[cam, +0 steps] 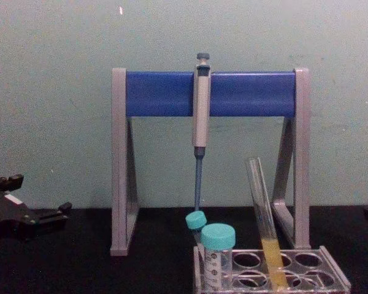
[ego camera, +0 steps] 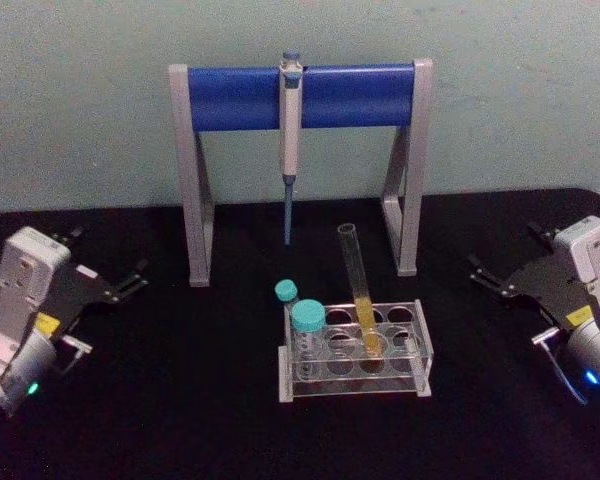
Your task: Pick up the test tube from the test tube rack, shake it, then place it back into the test tube rack.
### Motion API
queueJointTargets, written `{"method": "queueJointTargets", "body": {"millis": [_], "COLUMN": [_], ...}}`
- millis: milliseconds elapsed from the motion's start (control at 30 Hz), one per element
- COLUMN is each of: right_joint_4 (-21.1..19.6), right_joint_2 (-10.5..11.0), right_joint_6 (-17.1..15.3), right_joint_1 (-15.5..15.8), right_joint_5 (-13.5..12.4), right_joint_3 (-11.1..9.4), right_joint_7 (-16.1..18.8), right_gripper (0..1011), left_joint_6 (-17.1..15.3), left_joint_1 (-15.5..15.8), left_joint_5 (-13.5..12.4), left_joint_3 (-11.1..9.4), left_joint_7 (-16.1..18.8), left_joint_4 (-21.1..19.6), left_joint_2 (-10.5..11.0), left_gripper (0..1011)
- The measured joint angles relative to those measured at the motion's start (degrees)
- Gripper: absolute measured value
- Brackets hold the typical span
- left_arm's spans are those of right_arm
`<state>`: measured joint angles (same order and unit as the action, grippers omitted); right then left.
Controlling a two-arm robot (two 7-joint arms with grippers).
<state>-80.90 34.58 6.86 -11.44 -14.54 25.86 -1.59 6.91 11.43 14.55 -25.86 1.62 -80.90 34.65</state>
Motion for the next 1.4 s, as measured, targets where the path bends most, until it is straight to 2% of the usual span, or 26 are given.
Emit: {"method": "queueJointTargets", "body": {"millis": [1400], "right_joint_4": [-0.20], "right_joint_2": [0.03], "right_joint_6": [0.17], "right_joint_1": [0.22], "right_joint_5": [0.18], "right_joint_3": [-0.29], "right_joint_7": [0.04], "right_gripper": [1000], "left_joint_6": [0.00], "left_joint_1": [0.00], "left_joint_5": [0.00], "left_joint_3": [0.00], "left_joint_7": [0.00], "left_joint_4": [0.00], "left_joint_2": [0.00], "left_gripper": [1001]}}
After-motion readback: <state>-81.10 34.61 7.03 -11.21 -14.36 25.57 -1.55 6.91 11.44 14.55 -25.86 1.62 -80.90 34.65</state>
